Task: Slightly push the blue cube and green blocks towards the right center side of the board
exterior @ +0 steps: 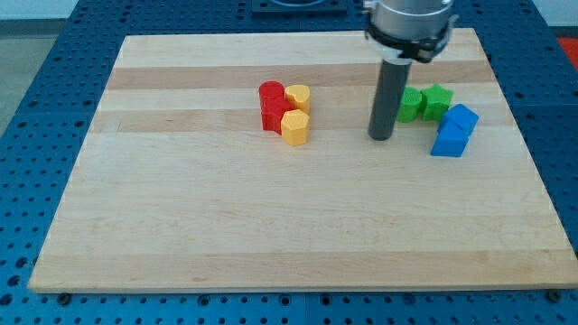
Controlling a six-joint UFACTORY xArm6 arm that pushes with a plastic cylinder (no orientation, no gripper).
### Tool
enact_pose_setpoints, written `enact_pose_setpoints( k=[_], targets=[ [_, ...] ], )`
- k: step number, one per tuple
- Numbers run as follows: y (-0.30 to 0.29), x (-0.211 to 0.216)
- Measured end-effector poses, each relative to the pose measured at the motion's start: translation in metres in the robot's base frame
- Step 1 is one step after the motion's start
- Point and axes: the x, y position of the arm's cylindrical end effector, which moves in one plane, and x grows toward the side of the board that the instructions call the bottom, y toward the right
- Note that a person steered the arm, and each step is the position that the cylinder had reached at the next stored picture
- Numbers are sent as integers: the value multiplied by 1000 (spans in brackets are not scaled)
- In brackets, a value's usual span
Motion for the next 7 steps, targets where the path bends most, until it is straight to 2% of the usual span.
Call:
enact_pose_setpoints(
  k=[3,7],
  targets=[
    [8,-68],
    [29,-29]
  ],
)
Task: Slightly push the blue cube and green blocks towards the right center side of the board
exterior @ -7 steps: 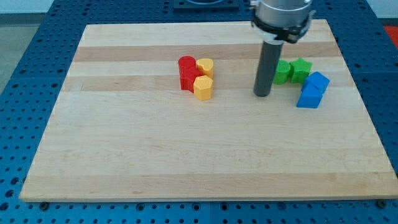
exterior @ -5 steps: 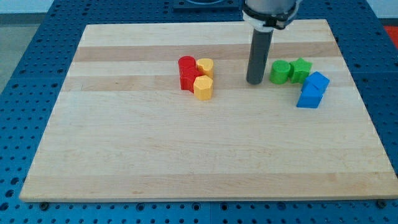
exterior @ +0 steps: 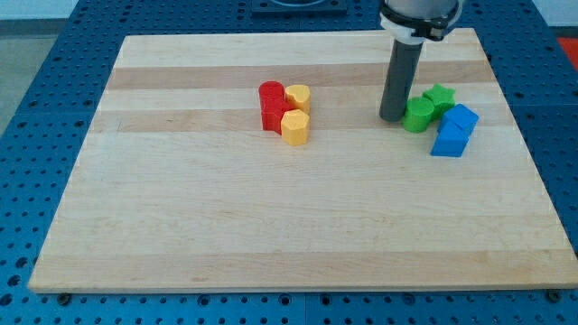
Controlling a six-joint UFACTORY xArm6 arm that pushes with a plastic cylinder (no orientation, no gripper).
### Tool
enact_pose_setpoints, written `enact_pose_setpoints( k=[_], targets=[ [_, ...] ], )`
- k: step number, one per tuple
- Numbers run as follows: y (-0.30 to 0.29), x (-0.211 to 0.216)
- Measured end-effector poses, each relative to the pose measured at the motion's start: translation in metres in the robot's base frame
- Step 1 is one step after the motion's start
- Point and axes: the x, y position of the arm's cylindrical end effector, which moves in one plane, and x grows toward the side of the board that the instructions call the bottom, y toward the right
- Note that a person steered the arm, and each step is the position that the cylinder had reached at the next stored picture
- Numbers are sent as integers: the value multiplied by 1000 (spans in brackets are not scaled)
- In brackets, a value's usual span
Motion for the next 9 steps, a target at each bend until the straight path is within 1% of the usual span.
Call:
enact_pose_setpoints(
  k=[1,4,5,7,8,9],
  targets=[
    [1,8],
    [23,14],
    [21,16],
    [-11,56],
    [-16,37],
    [-36,17]
  ],
)
